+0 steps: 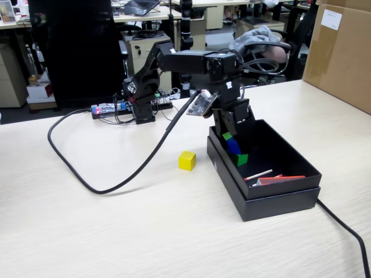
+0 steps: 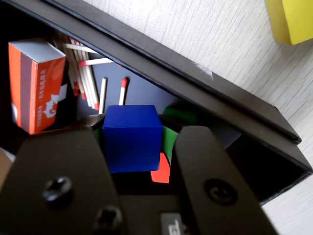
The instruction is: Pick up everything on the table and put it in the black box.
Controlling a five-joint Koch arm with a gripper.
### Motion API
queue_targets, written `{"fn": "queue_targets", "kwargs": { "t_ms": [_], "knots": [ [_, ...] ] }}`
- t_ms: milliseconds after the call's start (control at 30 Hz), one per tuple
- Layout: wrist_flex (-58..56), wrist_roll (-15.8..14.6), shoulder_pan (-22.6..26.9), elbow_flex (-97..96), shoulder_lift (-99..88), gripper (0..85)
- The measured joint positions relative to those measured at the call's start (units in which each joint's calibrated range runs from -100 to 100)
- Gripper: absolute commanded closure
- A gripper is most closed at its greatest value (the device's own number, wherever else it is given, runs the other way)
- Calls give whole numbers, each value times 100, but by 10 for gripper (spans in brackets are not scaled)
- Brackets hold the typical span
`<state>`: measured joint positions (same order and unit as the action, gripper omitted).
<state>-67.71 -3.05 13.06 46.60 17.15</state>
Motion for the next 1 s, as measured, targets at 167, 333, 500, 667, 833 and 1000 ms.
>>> {"fn": "queue_targets", "kwargs": {
  "t_ms": [167, 333, 500, 667, 833, 1000],
  "knots": [
    [-15, -49, 44, 0, 104, 843],
    [-116, -88, 54, -155, 259, 585],
    [-294, -88, 59, -228, 272, 466],
    [-310, -88, -5, -237, 181, 440],
    [-310, -93, -171, -502, -751, 436],
    [-441, -88, -503, -1378, -2343, 400]
  ]
}}
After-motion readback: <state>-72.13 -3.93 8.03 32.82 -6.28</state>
